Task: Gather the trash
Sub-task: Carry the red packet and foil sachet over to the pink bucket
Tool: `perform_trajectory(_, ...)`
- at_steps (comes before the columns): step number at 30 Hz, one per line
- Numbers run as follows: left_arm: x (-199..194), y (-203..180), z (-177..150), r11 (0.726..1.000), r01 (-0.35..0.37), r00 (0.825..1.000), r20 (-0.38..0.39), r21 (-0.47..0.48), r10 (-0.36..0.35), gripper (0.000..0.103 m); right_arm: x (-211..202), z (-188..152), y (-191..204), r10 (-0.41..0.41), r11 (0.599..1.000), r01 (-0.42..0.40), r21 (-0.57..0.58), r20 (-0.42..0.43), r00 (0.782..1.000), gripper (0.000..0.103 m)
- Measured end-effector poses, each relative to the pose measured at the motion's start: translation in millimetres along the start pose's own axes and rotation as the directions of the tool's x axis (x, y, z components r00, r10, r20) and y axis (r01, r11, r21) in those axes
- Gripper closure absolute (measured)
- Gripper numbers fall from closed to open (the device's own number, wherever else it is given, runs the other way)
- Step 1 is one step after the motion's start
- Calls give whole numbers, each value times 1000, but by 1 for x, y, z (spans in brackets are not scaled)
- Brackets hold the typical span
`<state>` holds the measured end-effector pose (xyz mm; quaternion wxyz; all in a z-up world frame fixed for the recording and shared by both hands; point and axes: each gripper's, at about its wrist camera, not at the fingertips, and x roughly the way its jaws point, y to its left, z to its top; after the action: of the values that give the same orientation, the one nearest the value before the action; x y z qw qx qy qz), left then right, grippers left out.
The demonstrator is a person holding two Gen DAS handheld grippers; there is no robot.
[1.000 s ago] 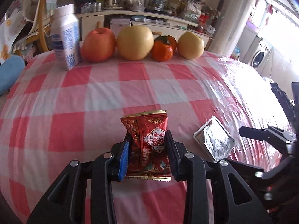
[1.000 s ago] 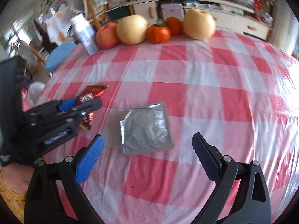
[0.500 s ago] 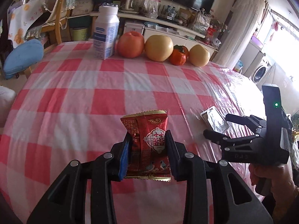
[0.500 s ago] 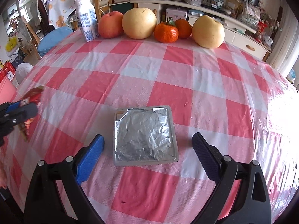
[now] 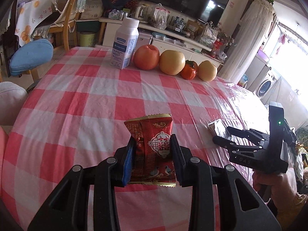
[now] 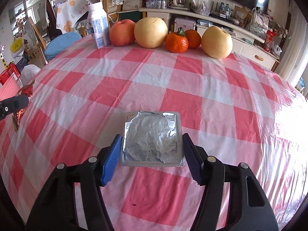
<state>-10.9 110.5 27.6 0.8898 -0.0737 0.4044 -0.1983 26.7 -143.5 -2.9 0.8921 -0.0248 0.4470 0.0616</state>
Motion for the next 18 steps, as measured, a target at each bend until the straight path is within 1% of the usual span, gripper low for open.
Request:
perform_trajectory(8,-8,7,2,1000,-3,1000,5,-7,3,66,-8,-3,9,12,1000,-12,21,21,1000,40)
perform_trajectory(12,-15,10,5,1000,5,1000,16,-16,-5,66,-20,-1,11,31,998,-34,52,46,998,40)
perform_trajectory(18,-30,17,12,999,12,999,38,-36,-11,66,-33,3,30,65,996,-68,52,63,996,40)
